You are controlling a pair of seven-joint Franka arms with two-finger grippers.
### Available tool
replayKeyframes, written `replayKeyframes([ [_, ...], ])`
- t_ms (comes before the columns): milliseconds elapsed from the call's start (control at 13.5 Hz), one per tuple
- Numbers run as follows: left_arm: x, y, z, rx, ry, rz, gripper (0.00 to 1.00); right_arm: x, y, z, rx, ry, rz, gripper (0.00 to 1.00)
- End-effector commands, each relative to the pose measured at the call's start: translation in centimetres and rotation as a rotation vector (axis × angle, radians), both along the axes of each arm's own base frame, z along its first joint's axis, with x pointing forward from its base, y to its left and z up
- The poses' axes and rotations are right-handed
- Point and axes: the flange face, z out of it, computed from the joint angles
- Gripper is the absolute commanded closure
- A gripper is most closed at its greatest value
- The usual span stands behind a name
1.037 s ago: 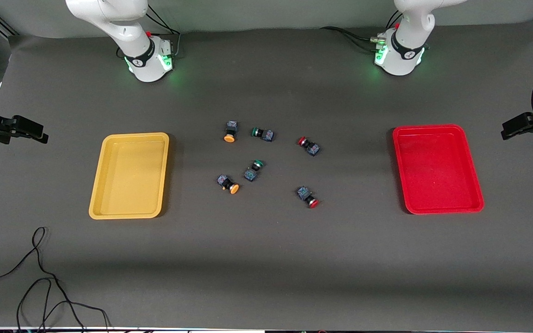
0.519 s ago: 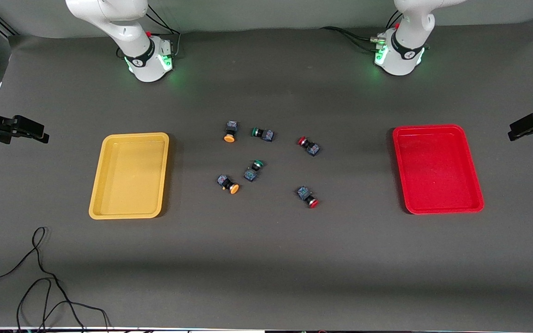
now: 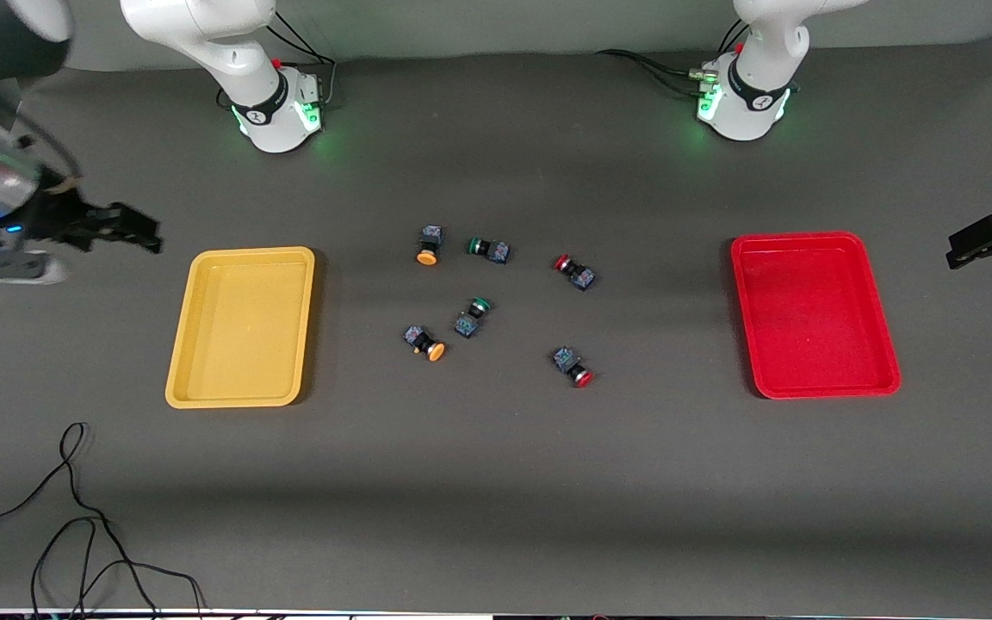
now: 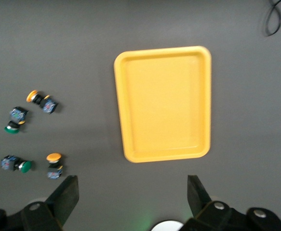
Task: Place red and yellow buttons in trays
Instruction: 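Reach a yellow button with the right gripper while the left gripper reaches red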
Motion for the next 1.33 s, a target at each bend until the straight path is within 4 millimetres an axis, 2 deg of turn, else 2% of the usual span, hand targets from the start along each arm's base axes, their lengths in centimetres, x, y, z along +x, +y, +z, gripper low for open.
replayKeyframes([
  [0,0.5,-0.6,-0.5,-0.004,0.014,-0.041,0.00,-3.0,6.1,-1.2,-0.005,-0.013,-0.059,0.00],
  [148,0.8,-2.2,-1.4,-0.011,0.036,-0.070,0.00,-5.1,13.4,-3.1,-0.021,-0.023,-0.117,0.00],
  [296,1.2,-6.1,-3.2,-0.019,0.087,-0.134,0.00,-7.7,19.9,-5.9,-0.025,-0.045,-0.160,0.00],
  [370,1.6,-9.0,-4.6,-0.023,0.114,-0.161,0.00,-8.9,22.5,-7.8,-0.034,-0.046,-0.197,0.00],
  [519,2.5,-13.3,-8.2,-0.016,0.162,-0.143,0.00,-11.2,26.7,-11.1,-0.050,-0.047,-0.256,0.00],
  [593,2.7,-16.1,-10.2,-0.007,0.185,-0.135,0.00,-12.0,27.5,-12.6,-0.058,-0.043,-0.259,0.00],
  [741,1.9,-22.2,-13.2,0.024,0.208,-0.073,0.00,-13.3,27.3,-16.0,-0.052,-0.047,-0.249,0.00],
  [889,-0.9,-29.4,-18.3,0.067,0.243,0.041,0.00,-15.5,27.9,-20.9,-0.033,-0.064,-0.212,0.00],
  [1037,-3.8,-36.4,-23.6,0.091,0.240,0.180,0.00,-16.0,27.9,-25.6,-0.026,-0.073,-0.207,0.00],
  [1111,-4.7,-38.9,-25.7,0.100,0.231,0.231,0.00,-16.0,28.1,-27.6,-0.033,-0.068,-0.202,0.00],
  [1259,-5.5,-41.5,-30.0,0.113,0.218,0.329,0.01,-17.2,29.7,-30.2,-0.042,-0.064,-0.163,0.00],
])
